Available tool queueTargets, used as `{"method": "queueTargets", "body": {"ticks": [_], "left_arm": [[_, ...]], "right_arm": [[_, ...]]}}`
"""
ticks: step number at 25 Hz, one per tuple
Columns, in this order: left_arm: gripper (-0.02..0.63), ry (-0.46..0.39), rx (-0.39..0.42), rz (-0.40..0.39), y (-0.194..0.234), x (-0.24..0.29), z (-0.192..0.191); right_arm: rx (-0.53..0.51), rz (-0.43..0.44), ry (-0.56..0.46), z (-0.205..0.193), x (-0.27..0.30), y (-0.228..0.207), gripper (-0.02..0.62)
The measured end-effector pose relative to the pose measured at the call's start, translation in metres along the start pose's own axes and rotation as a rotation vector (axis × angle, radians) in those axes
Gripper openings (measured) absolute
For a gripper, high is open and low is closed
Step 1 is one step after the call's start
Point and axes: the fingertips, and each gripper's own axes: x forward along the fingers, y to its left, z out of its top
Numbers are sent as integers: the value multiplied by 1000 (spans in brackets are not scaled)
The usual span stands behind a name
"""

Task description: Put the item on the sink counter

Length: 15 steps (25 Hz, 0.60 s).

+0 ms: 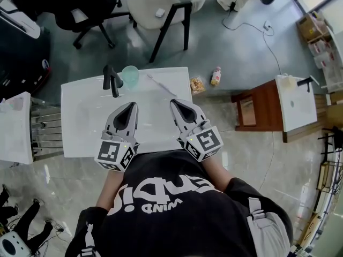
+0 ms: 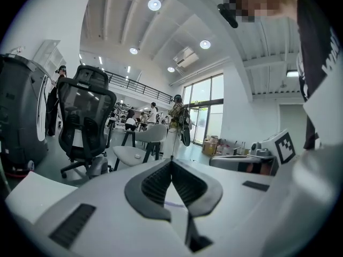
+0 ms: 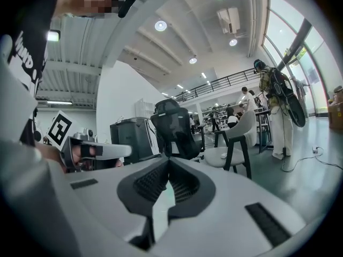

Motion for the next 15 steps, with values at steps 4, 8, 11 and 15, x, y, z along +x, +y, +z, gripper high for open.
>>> {"method": "queueTargets", "body": {"ticks": [4, 8, 11, 15], "left_arm": [[20, -8, 7, 7, -1, -3, 2], [20, -11, 5, 9, -3, -4, 2], [20, -10, 10, 11, -4, -5, 1], [20, -7, 11, 13, -5, -6, 2]], "right_arm": [[-2, -25, -4, -1, -3, -4, 18], [1, -45, -8, -1, -5, -8, 18], [5, -54, -15, -1, -7, -10, 18], [8, -68, -16, 1, -11, -13, 18]]}}
